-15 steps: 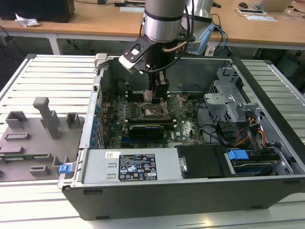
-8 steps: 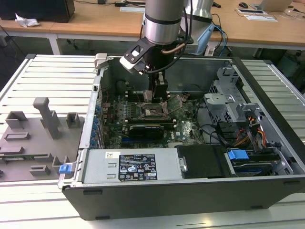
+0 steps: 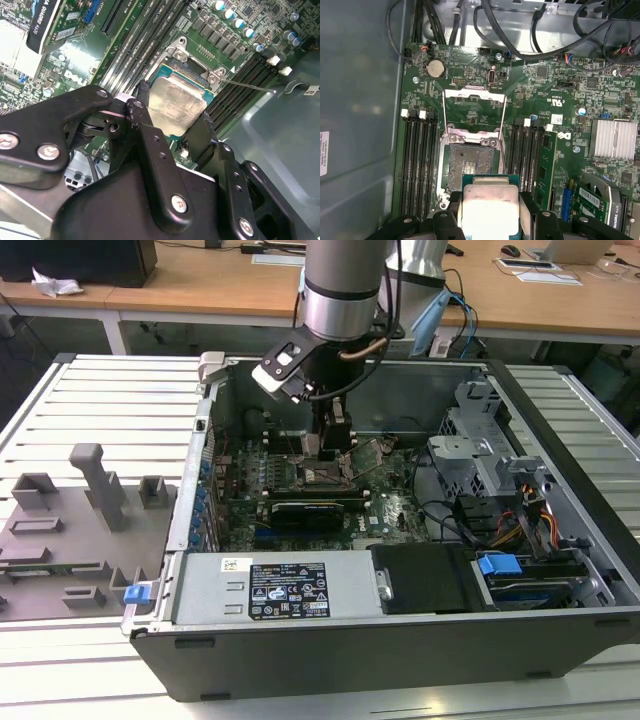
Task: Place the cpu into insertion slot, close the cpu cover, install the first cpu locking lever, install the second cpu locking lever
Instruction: 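Place the cpu into insertion slot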
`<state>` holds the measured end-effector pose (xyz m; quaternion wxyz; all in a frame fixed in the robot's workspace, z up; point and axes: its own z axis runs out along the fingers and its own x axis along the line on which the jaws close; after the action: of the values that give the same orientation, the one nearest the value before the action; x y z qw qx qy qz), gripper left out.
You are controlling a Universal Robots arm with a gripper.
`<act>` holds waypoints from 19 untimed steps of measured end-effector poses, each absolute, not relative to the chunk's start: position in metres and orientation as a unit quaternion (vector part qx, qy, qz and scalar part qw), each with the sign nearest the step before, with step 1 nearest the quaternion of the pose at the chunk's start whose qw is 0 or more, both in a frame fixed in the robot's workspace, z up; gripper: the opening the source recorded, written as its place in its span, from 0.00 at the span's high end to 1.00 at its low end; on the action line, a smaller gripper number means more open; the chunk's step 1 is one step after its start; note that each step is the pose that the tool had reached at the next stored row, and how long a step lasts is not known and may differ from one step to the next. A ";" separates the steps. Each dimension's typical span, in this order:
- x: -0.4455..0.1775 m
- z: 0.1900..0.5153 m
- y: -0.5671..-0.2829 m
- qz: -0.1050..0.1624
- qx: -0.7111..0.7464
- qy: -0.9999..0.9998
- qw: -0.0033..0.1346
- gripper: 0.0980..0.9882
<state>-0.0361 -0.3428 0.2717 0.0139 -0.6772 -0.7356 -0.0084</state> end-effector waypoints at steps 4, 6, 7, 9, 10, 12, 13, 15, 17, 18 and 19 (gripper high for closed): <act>-0.036 0.269 -0.343 -0.008 -0.677 -0.736 0.014 0.50; -0.036 0.269 -0.343 -0.008 -0.677 -0.736 0.014 0.50; -0.036 0.268 -0.343 -0.008 -0.677 -0.736 0.014 0.50; -0.036 0.267 -0.343 -0.008 -0.677 -0.736 0.014 0.50; -0.036 0.267 -0.343 -0.008 -0.677 -0.736 0.014 0.50; -0.036 0.266 -0.343 -0.008 -0.677 -0.736 0.014 0.50; -0.036 0.266 -0.343 -0.008 -0.677 -0.736 0.014 0.50; -0.036 0.263 -0.343 -0.008 -0.677 -0.736 0.014 0.50; -0.036 0.261 -0.343 -0.008 -0.677 -0.736 0.014 0.50; -0.036 0.260 -0.343 -0.008 -0.677 -0.736 0.014 0.50; -0.036 0.260 -0.343 -0.008 -0.677 -0.736 0.014 0.50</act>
<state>-0.0361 -0.3428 0.2597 0.0139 -0.6773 -0.7356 -0.0084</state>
